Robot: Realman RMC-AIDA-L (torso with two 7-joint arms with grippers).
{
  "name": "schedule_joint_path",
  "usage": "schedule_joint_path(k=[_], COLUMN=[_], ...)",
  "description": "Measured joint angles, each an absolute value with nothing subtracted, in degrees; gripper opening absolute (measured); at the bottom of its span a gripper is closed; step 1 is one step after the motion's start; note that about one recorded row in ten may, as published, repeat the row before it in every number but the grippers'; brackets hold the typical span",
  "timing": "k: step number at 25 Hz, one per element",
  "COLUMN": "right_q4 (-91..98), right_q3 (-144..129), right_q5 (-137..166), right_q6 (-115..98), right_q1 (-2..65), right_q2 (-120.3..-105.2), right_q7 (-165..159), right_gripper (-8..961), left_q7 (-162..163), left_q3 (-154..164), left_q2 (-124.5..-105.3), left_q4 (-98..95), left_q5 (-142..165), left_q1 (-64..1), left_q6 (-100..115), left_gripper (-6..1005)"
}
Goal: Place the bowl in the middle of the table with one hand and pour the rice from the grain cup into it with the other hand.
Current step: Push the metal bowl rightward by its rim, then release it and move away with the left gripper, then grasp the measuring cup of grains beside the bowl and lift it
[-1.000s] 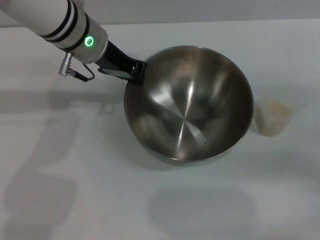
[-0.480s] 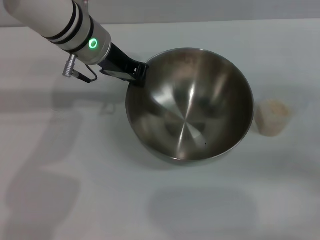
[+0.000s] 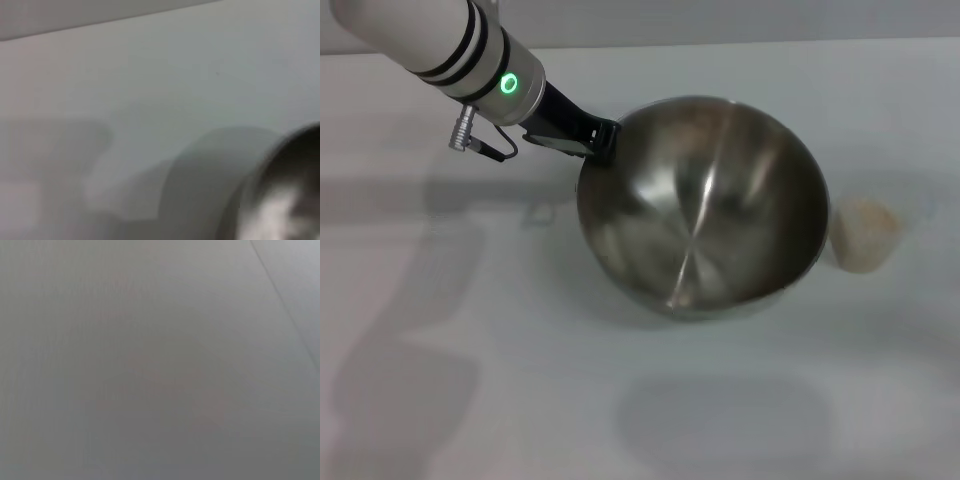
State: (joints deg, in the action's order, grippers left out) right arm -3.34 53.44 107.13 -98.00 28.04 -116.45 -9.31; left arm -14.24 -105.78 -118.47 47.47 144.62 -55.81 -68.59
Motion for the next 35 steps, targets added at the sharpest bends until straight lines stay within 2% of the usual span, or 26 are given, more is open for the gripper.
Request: schedule_joint_path(k=[8, 14, 20, 22, 23, 24, 25, 26, 28, 30, 33, 35], right_q4=[-3.3, -3.3, -3.3, -3.3, -3.3, -3.3, -3.3, -3.3, -3.3, -3.3, -3.2, -3.2], right_q3=[53.4, 53.4, 53.4, 53.2, 53.2, 53.2, 53.2, 53.2, 53.3, 53.3, 53.3, 53.3], right_q5=[107.1, 107.1, 107.3, 107.4, 107.4, 107.4, 107.4, 107.4, 107.3, 107.3, 107.3, 107.3], right_q6=[-98.0, -98.0, -98.0, -98.0, -97.9, -97.9, -97.6, -97.6, -97.4, -97.4, -97.3, -97.2], right_q1=[28.0, 27.9, 27.8, 27.8, 27.8, 27.8, 27.8, 27.8, 27.8, 27.8, 27.6, 27.5], right_q2=[-116.45, -116.5, -116.77, -116.8, -116.84, -116.84, -116.88, -116.88, -116.9, -116.9, -116.9, -116.89], right_q7=[-9.3, -9.3, -9.3, -9.3, -9.3, -9.3, -9.3, -9.3, -9.3, -9.3, -9.3, -9.3], right_gripper=[766, 766, 765, 766, 766, 766, 766, 766, 766, 766, 766, 766], left_q7=[-14.2, -14.3, -16.0, -18.9, -22.9, -22.9, -28.2, -28.2, -38.5, -41.1, -47.8, -47.8], left_q3=[-105.9, -106.1, -108.8, -107.8, -105.9, -105.9, -104.1, -104.1, -100.5, -98.9, -87.6, -84.2], left_q2=[-118.46, -118.26, -118.4, -118.44, -118.44, -118.44, -118.42, -118.42, -118.45, -118.46, -118.44, -118.38], left_q4=[47.8, 50.7, 62.3, 66.9, 69.4, 69.4, 70.7, 70.7, 71.4, 71.3, 70.2, 69.3], left_q5=[144.5, 144.5, 142.5, 138.2, 133.3, 133.3, 128.3, 128.3, 119.1, 116.9, 112.3, 113.9], left_q1=[-55.7, -54.4, -48.1, -43.6, -39.3, -39.3, -35.3, -35.3, -29.2, -27.8, -22.3, -21.5], left_q6=[-67.9, -67.6, -64.4, -58.1, -50.4, -50.4, -41.9, -41.9, -26.1, -21.3, 7.8, 15.5], left_gripper=[179, 196, 191, 190, 190, 189, 189, 188, 187, 186, 185, 184])
